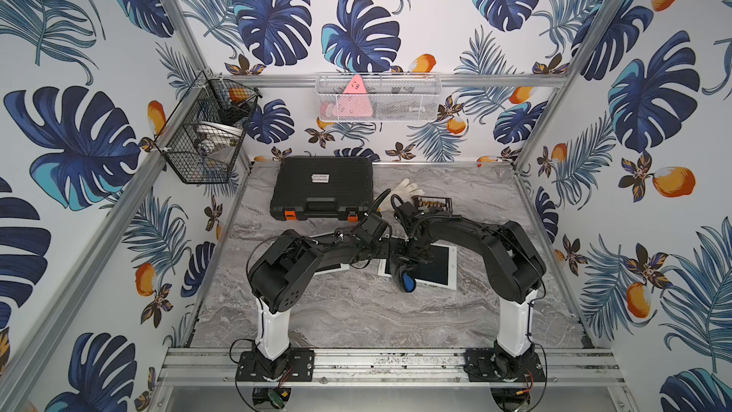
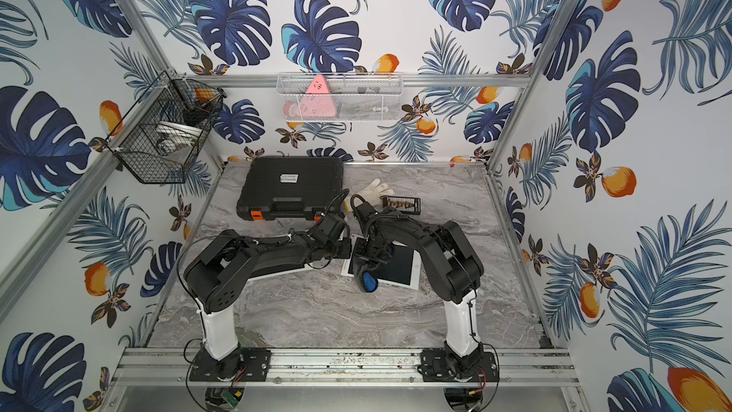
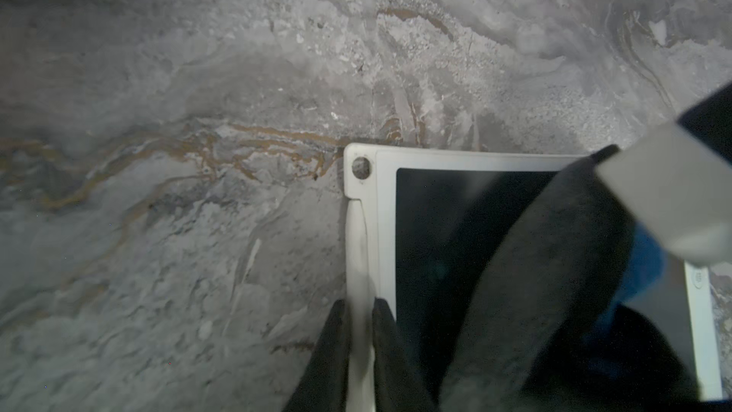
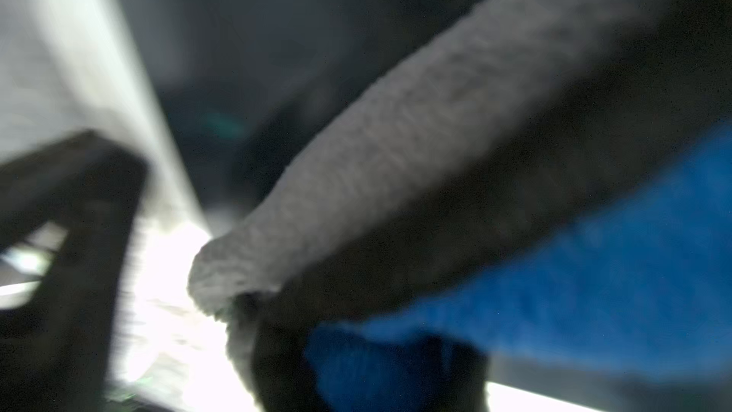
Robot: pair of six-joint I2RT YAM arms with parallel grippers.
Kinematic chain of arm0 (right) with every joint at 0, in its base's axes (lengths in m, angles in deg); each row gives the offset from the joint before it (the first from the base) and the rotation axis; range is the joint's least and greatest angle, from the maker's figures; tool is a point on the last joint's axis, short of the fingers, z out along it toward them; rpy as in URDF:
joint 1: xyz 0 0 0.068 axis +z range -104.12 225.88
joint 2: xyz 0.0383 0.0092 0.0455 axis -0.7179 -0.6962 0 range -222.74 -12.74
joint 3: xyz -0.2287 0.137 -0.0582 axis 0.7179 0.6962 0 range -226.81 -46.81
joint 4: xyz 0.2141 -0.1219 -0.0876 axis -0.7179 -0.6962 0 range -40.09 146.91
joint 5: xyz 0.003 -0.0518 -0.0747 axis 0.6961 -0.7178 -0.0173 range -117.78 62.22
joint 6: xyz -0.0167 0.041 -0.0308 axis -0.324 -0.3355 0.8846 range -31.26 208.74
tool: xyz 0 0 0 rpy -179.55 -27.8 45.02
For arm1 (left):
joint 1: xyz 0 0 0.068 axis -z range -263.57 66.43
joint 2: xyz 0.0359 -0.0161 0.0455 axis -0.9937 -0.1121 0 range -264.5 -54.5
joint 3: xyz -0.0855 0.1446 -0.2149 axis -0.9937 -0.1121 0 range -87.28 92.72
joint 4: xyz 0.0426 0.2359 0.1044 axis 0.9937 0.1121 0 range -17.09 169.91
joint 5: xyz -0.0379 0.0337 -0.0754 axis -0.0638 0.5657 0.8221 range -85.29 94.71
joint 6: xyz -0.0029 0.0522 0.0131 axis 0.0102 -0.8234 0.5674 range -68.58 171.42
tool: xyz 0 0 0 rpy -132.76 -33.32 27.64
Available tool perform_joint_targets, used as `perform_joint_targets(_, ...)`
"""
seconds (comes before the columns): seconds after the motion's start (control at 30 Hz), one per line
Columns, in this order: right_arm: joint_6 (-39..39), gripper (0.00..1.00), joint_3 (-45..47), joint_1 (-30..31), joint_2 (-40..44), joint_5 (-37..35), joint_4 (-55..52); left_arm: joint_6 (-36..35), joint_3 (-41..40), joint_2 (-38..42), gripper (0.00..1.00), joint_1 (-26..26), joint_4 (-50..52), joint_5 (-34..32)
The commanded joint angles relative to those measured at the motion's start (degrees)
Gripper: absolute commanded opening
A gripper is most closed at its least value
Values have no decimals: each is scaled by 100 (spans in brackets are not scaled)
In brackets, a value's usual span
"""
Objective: Wipe the drawing tablet
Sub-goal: Wipe the dirt from the drawing tablet.
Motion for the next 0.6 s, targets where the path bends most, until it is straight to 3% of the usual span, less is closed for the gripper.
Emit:
perform_joint_targets(0.0,-361,0,-77,9,-252,125,342,-13,-270,-383,16,-15,3357,52)
perform_joint_targets(0.1,-284,0,271,-256,58,-113,106,-4,-272,-383,16,-13,3375,27)
perform_joint_targets(0.37,115,0,2248,-1380,1678,-925,-381,-3,-241,-409,16,-9,3392,-19)
perform_joint_targets(0.5,-49,0,2537,-1177,2048,-902,-247,-21,-238,-418,16,-12,3387,24)
perform_joint_targets(0.57,-314,0,2363,-656,1934,-773,-26,-31,-253,-427,16,-8,3385,47)
